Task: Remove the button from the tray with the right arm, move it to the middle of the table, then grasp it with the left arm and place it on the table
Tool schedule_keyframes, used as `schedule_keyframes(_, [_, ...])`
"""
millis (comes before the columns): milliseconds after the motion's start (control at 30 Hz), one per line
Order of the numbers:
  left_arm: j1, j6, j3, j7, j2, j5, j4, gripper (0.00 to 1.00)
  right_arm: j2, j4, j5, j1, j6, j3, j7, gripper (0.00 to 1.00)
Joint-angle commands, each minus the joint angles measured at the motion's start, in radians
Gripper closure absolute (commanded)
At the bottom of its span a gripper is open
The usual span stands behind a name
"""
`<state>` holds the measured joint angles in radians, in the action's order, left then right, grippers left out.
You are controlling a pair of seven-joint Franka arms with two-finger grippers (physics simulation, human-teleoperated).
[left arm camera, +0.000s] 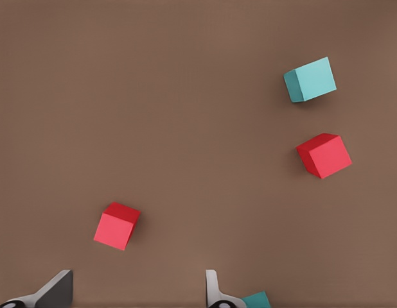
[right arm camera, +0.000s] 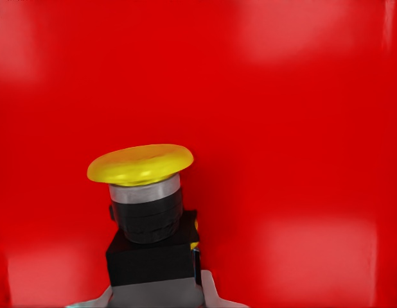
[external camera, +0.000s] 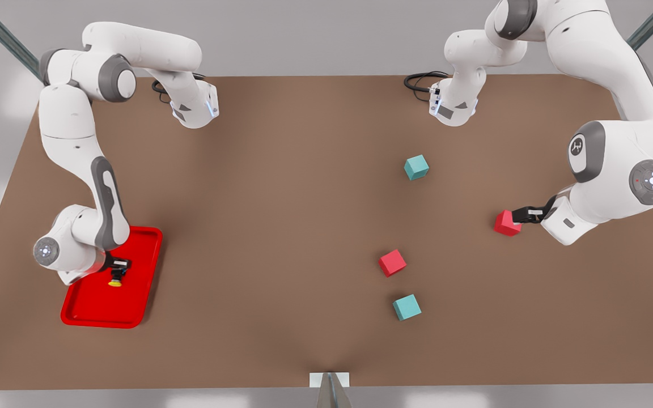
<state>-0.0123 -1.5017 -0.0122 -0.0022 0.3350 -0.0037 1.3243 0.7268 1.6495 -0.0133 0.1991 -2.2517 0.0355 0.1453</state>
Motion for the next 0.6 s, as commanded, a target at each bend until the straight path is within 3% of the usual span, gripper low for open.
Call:
schedule_keyframes(0, [0.0,-0.005,0.0,0.001,-0.001,0.001,0.0,0.0,-0.035,-0.014,0.018,-0.053,0.081,0.0,0.016,0.64])
schedule_keyframes(67, [0.0,-0.005,0.0,0.001,-0.001,0.001,0.0,0.0,-0.148,-0.016,0.018,-0.173,0.168,-0.006,-0.05,0.64])
schedule_keyframes(167, [0.0,-0.005,0.0,0.001,-0.001,0.001,0.0,0.0,-0.231,-0.12,0.004,-0.55,0.308,-0.006,-0.424,0.64])
schedule_keyframes(267, [0.0,-0.006,0.0,0.001,0.002,0.001,0.0,0.0,-0.153,-0.264,-0.094,-0.806,0.343,0.003,-0.892,0.64])
schedule_keyframes(333, [0.0,-0.008,0.0,0.001,0.002,0.001,0.0,0.0,-0.075,-0.349,-0.163,-0.88,0.333,0.003,-0.966,0.64])
schedule_keyframes(567, [-0.002,-0.029,0.0,-0.001,0.015,0.001,0.0,0.0,0.028,-0.353,-0.269,-1.181,0.195,0.023,-1.218,0.64])
